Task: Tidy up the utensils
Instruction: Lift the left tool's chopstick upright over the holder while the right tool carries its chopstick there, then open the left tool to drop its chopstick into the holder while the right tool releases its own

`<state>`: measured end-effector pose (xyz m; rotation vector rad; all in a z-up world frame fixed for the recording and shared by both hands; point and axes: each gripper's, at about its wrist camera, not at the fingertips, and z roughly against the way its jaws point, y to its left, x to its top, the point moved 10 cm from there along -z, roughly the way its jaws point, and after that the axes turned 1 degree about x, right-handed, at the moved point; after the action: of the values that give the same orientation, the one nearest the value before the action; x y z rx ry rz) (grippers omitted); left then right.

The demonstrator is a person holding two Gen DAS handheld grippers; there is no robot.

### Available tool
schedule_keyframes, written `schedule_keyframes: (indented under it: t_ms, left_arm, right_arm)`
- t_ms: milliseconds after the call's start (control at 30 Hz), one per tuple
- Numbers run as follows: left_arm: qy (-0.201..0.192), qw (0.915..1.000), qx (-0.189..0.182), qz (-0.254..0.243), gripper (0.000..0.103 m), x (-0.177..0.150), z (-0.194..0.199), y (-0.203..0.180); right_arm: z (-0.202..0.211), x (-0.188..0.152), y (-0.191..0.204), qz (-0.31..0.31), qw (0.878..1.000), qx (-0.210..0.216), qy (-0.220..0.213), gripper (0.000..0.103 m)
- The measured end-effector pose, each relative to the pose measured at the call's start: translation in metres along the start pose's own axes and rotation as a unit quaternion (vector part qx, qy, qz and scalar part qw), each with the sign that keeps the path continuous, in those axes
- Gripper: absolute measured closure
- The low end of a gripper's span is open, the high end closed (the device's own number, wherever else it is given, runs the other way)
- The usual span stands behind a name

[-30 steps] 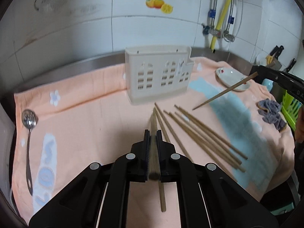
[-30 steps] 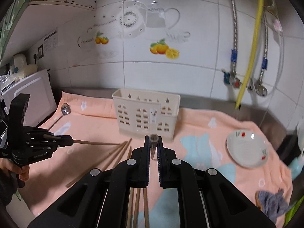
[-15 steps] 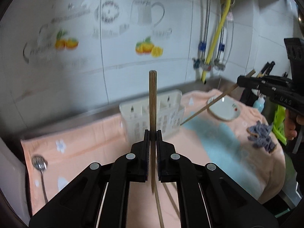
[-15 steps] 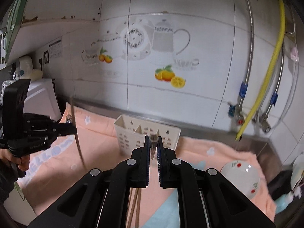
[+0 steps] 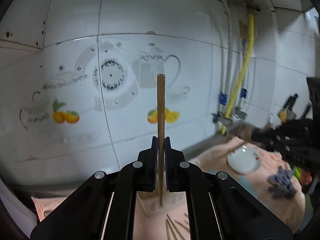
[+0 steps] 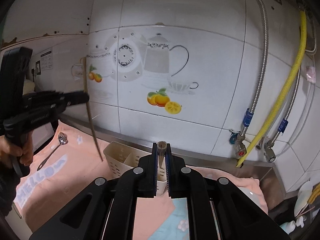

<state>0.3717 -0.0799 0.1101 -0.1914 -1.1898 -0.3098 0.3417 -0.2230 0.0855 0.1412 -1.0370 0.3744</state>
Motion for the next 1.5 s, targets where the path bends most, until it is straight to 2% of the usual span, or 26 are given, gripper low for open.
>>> schedule_keyframes:
  t_ms: [167,433,700,800,1000,1133,1200,1333,1500]
  left_arm:
    - [-0.002,0.9998,0.014,0.011,0.097,-0.003,-0.029,0.01]
    - [0.046,0.9984,0.021,0.026,0.097,-0.042,-0.067,0.024]
    - [0.069,0.9969,0.025,0.029,0.096,-0.06,-0.075,0.03]
    - [0.07,0.9969,0.026,0.026,0.096,-0.062,-0.072,0.029]
    - [0.066,0.997,0.028,0.029,0.094,-0.063,-0.049,0.031]
    - [0.058,0.9974,0.027,0.032,0.083,-0.068,-0.029,0.029]
    - [0.057,0.9975,0.024,0.032,0.082,-0.073,-0.019,0.026]
    - [0.06,0.9973,0.023,0.037,0.081,-0.088,0.001,0.023]
    - [0.069,0.9963,0.017,0.049,0.079,-0.118,0.024,0.018]
  right_arm:
    - [-0.023,-0.007,-0.003,-0.001,1.0,0.003,0.021,0.096]
    - [-0.06,-0.032,-0.006,-0.01,0.998,0.009,0.053,0.096]
    - [-0.09,-0.053,-0.011,-0.024,0.995,0.013,0.094,0.096]
    - [-0.092,-0.056,-0.012,-0.026,0.995,0.009,0.097,0.095]
    - [-0.071,-0.045,-0.014,-0.027,0.997,0.001,0.069,0.089]
    - [-0.044,-0.043,-0.008,-0.026,0.999,0.003,0.042,0.085]
    - [-0.03,-0.045,-0.003,-0.027,0.999,0.008,0.031,0.083]
    - [-0.007,-0.063,0.014,-0.022,0.999,0.018,0.022,0.081]
    - [0.007,-0.104,0.036,-0.019,0.999,0.029,0.03,0.081]
